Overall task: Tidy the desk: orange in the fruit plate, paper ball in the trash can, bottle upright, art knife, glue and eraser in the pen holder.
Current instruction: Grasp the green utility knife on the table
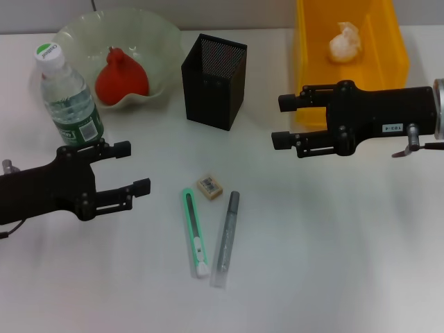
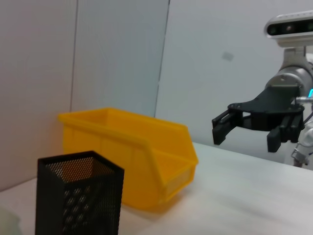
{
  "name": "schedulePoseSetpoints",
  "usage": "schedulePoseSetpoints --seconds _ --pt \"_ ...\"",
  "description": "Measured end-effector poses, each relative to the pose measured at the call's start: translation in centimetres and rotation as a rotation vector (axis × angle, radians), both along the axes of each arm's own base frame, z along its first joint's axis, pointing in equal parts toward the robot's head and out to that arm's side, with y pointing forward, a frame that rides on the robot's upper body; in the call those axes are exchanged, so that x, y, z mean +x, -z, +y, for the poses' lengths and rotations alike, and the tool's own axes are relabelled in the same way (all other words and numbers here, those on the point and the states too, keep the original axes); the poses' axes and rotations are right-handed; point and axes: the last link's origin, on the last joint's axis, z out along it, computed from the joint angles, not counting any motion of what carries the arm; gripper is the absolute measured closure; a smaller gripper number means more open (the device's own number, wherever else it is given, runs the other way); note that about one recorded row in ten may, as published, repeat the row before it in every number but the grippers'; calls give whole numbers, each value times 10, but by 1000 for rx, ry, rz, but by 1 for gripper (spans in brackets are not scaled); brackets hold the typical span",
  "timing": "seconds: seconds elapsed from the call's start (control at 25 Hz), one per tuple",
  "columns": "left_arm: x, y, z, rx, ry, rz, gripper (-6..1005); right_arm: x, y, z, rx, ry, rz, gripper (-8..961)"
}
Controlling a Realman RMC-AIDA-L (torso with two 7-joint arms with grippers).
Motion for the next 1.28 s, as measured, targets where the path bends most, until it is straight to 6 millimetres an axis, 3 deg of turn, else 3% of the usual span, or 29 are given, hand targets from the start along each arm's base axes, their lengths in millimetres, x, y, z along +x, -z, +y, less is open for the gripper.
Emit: schedulePoseSetpoints --seconds 0.44,0.6,0.84,1.0,1.04,1.08,1.28 --pt "15 0 6 0 84 -26 216 29 9 -26 30 -24 -11 211" --pt "18 1 9 -18 91 -21 216 27 9 -28 20 -43 0 211" --pt "7 -1 1 -21 53 -11 216 2 -1 -15 -33 -145 -19 211" --pt "1 -5 -2 -18 33 -11 216 -26 -4 -2 -117 -273 -102 211" --pt "-1 -8 -3 -22 19 -12 216 -43 0 5 -156 -361 -166 211" --pt "-2 -9 -3 -24 12 -12 217 -43 0 5 -156 -361 -166 211" --pt "-5 -16 -3 -47 -20 -16 217 -86 28 12 -238 -585 -334 211"
